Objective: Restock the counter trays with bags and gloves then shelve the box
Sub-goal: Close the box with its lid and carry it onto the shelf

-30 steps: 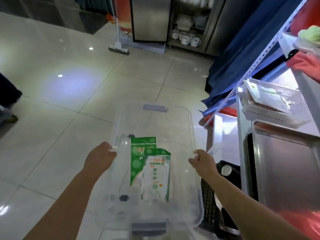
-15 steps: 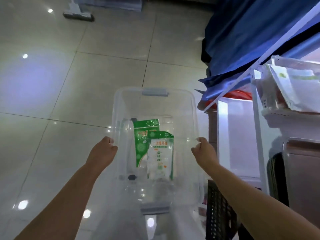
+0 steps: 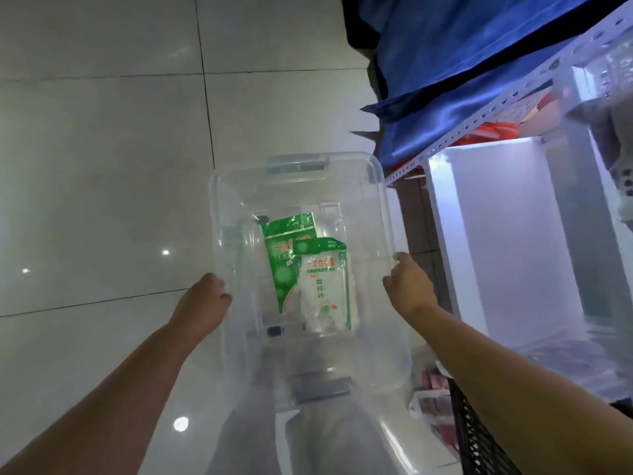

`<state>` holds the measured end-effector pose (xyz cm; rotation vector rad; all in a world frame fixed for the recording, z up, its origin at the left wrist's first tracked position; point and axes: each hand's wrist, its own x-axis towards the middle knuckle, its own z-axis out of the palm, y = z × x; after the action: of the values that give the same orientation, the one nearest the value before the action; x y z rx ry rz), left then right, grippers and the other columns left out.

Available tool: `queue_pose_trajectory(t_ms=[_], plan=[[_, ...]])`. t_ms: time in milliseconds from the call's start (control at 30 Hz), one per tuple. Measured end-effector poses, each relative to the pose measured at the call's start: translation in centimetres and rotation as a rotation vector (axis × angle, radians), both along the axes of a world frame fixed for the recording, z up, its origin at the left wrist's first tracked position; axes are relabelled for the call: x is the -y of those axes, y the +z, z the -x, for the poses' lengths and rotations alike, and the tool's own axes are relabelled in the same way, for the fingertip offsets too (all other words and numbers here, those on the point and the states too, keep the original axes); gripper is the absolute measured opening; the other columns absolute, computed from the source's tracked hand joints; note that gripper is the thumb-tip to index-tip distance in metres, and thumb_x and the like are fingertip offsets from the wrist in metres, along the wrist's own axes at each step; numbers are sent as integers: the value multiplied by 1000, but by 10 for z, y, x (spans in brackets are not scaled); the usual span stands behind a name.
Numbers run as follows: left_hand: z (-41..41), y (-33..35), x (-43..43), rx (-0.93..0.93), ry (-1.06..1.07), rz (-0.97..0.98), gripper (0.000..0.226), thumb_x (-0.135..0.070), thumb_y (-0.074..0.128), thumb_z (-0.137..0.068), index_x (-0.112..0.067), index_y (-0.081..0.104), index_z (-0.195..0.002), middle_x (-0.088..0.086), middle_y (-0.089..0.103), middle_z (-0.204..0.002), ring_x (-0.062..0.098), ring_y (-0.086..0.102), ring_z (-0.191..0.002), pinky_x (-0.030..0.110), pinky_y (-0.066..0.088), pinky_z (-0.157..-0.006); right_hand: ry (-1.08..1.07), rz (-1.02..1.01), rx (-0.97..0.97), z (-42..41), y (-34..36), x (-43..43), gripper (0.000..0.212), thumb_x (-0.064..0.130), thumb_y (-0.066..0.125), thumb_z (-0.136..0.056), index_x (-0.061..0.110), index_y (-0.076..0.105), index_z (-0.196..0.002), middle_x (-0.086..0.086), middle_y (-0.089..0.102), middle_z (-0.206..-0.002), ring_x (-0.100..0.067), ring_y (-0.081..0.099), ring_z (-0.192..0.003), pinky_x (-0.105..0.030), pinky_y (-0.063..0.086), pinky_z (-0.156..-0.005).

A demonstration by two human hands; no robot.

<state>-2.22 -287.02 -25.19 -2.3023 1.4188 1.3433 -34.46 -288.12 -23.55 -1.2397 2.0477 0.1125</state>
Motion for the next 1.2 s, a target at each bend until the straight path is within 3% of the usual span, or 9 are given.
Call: queue_pose_trajectory(t_ms=[167, 333, 467, 567, 700, 800, 967, 1100, 1200], plan=[[2, -81, 42, 14, -39, -27, 11, -8, 51, -84, 2, 51, -90, 22, 66, -87, 34, 62, -78, 36, 45, -70, -66, -30, 16, 4, -88, 39, 43, 11, 56, -90, 10, 43, -131, -4, 59, -91, -23, 59, -85, -35, 51, -87], [19, -150, 77, 18, -102, -22, 6, -3, 53, -84, -2, 49, -79, 33, 66, -91, 38, 64, -81, 32, 41, -68, -143, -14, 34, 17, -165, 71, 42, 11, 56, -90, 12, 44, -130, -3, 57, -93, -23, 60, -86, -37, 53, -88], [34, -191, 91, 9, -60, -35, 7, -7, 53, -86, -4, 50, -90, 28, 65, -97, 37, 63, -87, 34, 43, -74, -160, 4, 24, 29, -204, 88, 41, 10, 55, -91, 12, 44, -130, -4, 57, -90, -21, 58, -81, -32, 51, -81], [41, -215, 96, -8, -12, -54, 24, -12, 54, -87, 0, 51, -108, 21, 64, -103, 36, 62, -92, 37, 47, -81, -169, 17, 7, 38, -224, 96, 40, 10, 54, -92, 12, 44, -131, -4, 57, -90, -21, 58, -82, -33, 52, -83], [51, -232, 99, -8, 0, -63, 24, -11, 53, -88, -2, 50, -110, 20, 63, -105, 35, 62, -93, 38, 48, -82, -179, 35, -8, 45, -241, 101, 40, 10, 53, -92, 13, 44, -131, -4, 57, -90, -21, 58, -81, -32, 51, -83], [54, -230, 101, 22, -27, -57, 32, -11, 52, -89, 0, 49, -119, 20, 63, -114, 35, 60, -100, 34, 44, -83, -192, 31, 1, 46, -242, 104, 40, 10, 51, -92, 12, 44, -132, -5, 59, -93, -23, 59, -85, -30, 50, -82], [62, -184, 112, 183, -286, -4, 31, -18, 47, -91, -6, 51, -119, 14, 63, -111, 31, 59, -98, 30, 39, -74, -160, 13, -41, 54, -204, 91, 35, 15, 53, -92, 12, 50, -127, -8, 59, -124, -27, 61, -102, -35, 50, -86], [92, -119, 129, 183, -625, 68, 23, -18, 41, -94, -10, 54, -111, 9, 62, -111, 26, 58, -94, 27, 38, -71, -160, 109, -103, 63, -141, 70, 23, 13, 53, -91, 13, 61, -112, -8, 62, -117, -27, 62, -96, -37, 52, -81], [127, -66, 143, 179, -756, 124, 22, -16, 40, -93, -9, 55, -107, 9, 62, -109, 27, 59, -92, 29, 43, -72, -331, 218, -110, 74, -83, 48, 20, 10, 56, -87, 16, 67, -102, -5, 67, -107, -24, 62, -93, -32, 51, -77]])
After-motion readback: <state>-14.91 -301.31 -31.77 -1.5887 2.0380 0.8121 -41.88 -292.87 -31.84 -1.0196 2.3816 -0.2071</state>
